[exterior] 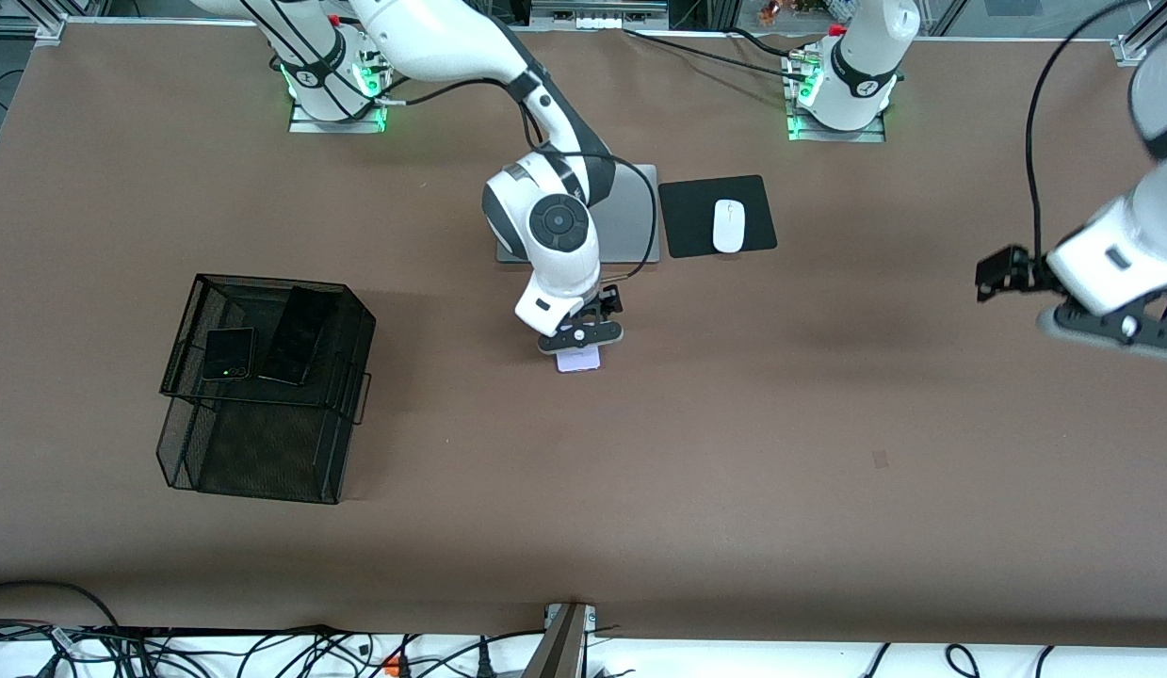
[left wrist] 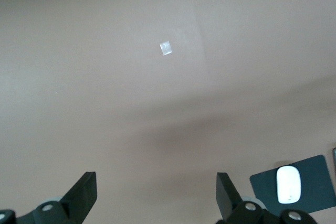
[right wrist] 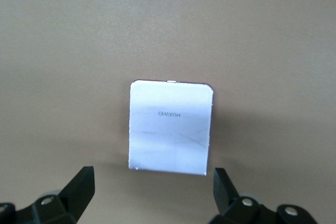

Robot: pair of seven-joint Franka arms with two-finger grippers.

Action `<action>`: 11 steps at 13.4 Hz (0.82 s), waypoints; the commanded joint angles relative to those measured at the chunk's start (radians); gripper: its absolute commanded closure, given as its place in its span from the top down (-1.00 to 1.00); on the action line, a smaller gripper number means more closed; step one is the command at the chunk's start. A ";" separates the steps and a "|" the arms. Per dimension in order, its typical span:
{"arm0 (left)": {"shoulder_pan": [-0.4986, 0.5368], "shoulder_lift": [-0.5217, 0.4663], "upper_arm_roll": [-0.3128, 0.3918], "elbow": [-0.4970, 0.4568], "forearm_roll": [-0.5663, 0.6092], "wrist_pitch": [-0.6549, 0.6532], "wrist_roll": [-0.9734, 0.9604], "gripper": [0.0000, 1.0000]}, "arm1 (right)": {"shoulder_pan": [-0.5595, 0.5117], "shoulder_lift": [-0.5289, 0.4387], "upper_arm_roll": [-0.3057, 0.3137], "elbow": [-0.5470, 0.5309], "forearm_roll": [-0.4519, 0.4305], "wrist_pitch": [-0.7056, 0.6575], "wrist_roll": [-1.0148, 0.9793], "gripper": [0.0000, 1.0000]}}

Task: Place phones with both arms
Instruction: 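Grasp the white HUAWEI phone with the right gripper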

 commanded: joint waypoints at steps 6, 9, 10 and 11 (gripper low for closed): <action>0.026 -0.144 -0.035 -0.166 0.004 0.072 -0.098 1.00 | -0.013 0.061 0.014 -0.015 0.014 0.113 -0.025 1.00; 0.026 -0.141 -0.037 -0.159 0.004 0.061 -0.100 1.00 | -0.013 0.079 0.012 -0.016 0.014 0.147 -0.015 0.99; 0.026 -0.141 -0.037 -0.154 0.004 0.061 -0.100 1.00 | -0.013 0.079 0.014 -0.016 0.014 0.147 -0.019 0.61; 0.026 -0.141 -0.037 -0.154 0.001 0.061 -0.101 1.00 | -0.013 0.078 0.014 -0.016 0.014 0.147 -0.016 -0.05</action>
